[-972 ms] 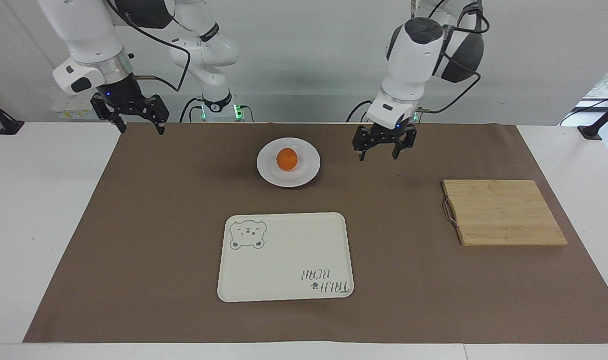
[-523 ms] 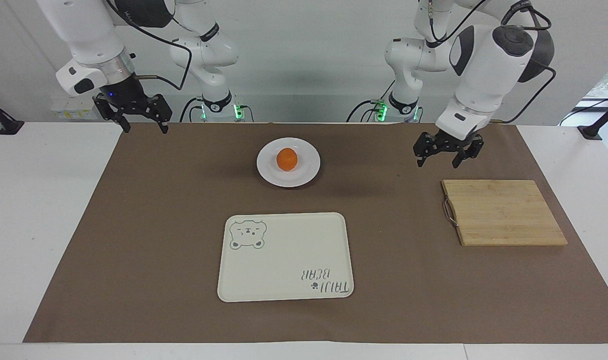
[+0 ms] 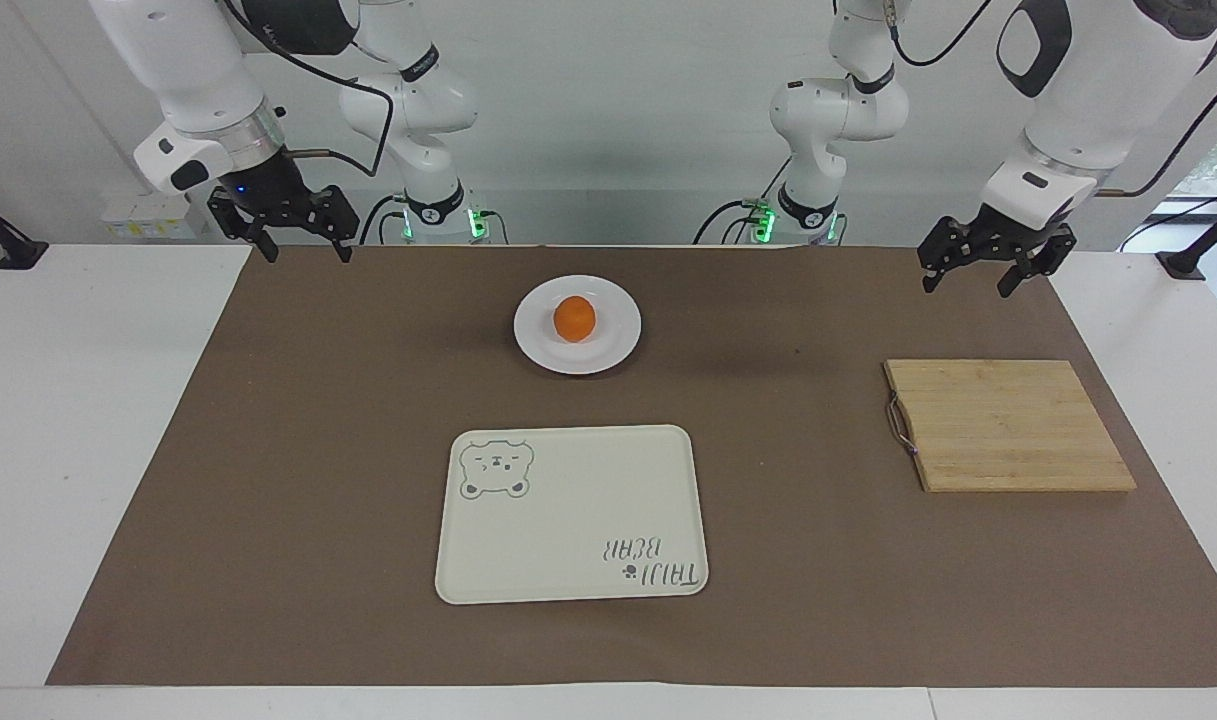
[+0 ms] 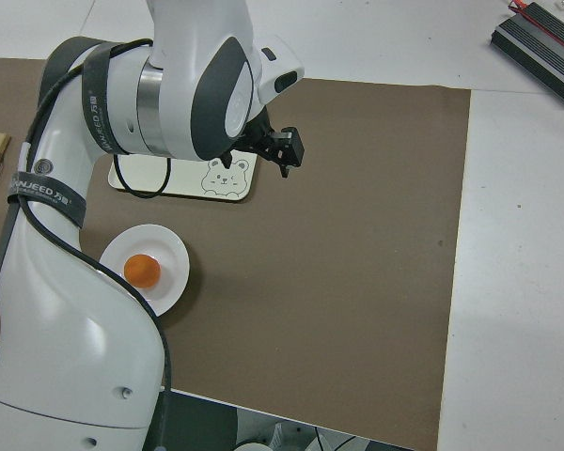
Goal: Place orange and plate with both arms
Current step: 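Withdraw the left gripper back over the wooden board, then reach the right gripper to the rim of the white plate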
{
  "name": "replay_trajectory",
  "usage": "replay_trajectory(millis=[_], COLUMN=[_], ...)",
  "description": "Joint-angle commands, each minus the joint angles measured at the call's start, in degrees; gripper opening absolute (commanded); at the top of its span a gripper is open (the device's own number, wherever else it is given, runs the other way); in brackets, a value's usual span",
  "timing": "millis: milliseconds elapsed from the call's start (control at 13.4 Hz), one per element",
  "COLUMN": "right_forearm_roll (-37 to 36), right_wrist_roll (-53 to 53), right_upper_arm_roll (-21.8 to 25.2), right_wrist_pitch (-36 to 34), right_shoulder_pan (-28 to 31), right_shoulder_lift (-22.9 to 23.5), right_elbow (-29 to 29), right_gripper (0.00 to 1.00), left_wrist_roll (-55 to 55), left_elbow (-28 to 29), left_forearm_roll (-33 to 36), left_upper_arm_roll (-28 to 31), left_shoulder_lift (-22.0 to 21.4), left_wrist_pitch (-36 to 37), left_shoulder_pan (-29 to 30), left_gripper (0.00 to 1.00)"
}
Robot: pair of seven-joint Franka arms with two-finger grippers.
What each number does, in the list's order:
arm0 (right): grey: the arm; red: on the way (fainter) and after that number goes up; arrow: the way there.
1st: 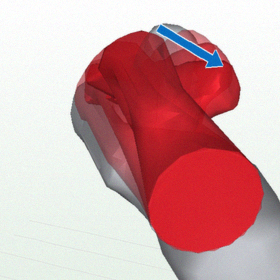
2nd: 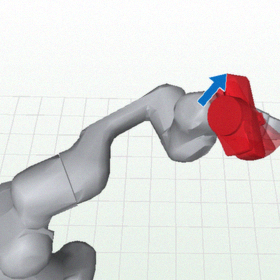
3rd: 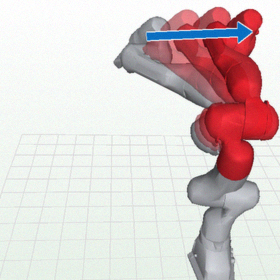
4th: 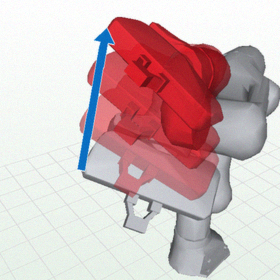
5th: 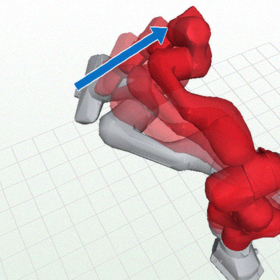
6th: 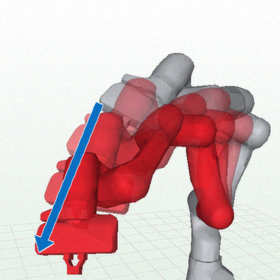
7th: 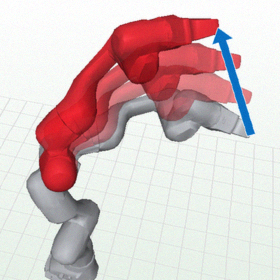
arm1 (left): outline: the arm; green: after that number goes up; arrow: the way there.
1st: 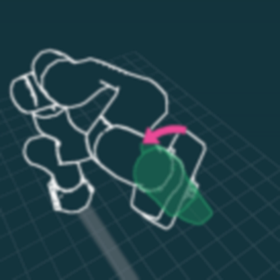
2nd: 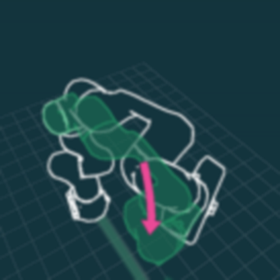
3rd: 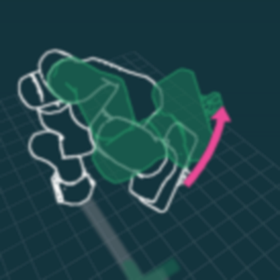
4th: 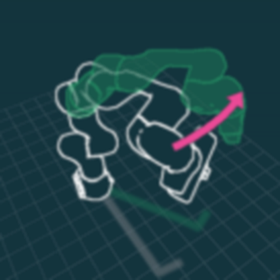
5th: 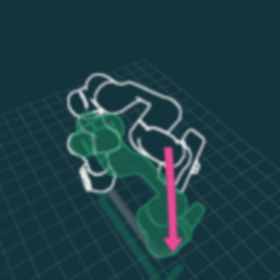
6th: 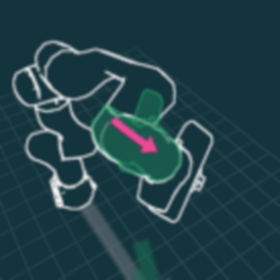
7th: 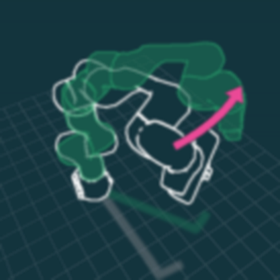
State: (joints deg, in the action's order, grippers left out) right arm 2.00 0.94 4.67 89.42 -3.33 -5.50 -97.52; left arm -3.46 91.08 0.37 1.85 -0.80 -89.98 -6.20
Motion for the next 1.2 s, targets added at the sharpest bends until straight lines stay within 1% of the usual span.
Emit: replay_trajectory(millis=[0, 75, 149, 224, 299, 374, 523, 598, 822, 1046, 1121], right_forearm_roll=[1.86, 4.04, 7.63, 9.93, 10.47, 11.09, 14.42, 15.13, 16.01, 19.69, 20.14], right_wrist_roll=[-0.32, -1.54, -3.21, -3.75, -3.58, -3.49, -3.66, -3.75, -3.49, -3.49, -3.40], right_upper_arm_roll=[-0.45, -0.45, -0.45, -0.63, -0.63, -0.63, -0.63, -0.63, -0.63, -0.71, -0.63], right_wrist_pitch=[0.23, 0.31, 1.10, 4.67, 6.97, 7.52, 7.70, 8.05, 10.33, 12.78, 14.19], right_shoulder_pan=[0.35, 0.35, 0.35, -0.18, -2.79, -4.04, -4.14, -4.14, -5.01, -5.45, -6.93], right_shoulder_lift=[-1.44, -1.09, -1.00, -0.65, -0.21, -0.04, 0.05, -0.03, 0.40, 3.73, 4.88], right_elbow=[-1.71, -2.50, -4.68, -6.35, -7.33, -7.60, -9.70, -10.84, -11.91, -12.26, -12.43], right_gripper=[1.00, 1.00, 1.00, 1.00, 1.00, 1.00, 1.00, 1.00, 1.00, 1.00, 1.00], left_wrist_roll=[-0.49, -0.49, -0.49, -0.49, -0.49, -0.49, -0.49, -0.49, -0.49, -0.49, -0.49], left_elbow=[-0.37, -0.37, -0.37, -0.37, -0.37, -0.37, -0.37, -0.37, -0.37, -0.37, -0.37], left_forearm_roll=[0.86, 0.86, 0.86, 0.86, 0.86, 0.86, 0.86, 0.86, 0.86, 0.86, 0.86], left_upper_arm_roll=[-0.35, -0.35, -0.35, -0.35, -0.35, -0.35, -0.35, -0.35, -0.35, -0.35, -0.35], left_shoulder_lift=[0.18, 0.27, 0.18, 0.18, 0.18, 0.18, 0.18, 0.18, 0.18, 0.18, 0.18], left_wrist_pitch=[0.87, 0.78, 1.04, 1.04, 1.04, 1.04, 1.04, 1.04, 1.04, 1.04, 1.04], left_shoulder_pan=[1.63, 1.71, 1.72, 1.63, 1.63, 1.63, 1.71, 1.63, 1.63, 1.71, 1.63], left_gripper=[1.00, 1.00, 1.00, 1.00, 1.00, 1.00, 1.00, 1.00, 1.00, 1.00, 1.00])
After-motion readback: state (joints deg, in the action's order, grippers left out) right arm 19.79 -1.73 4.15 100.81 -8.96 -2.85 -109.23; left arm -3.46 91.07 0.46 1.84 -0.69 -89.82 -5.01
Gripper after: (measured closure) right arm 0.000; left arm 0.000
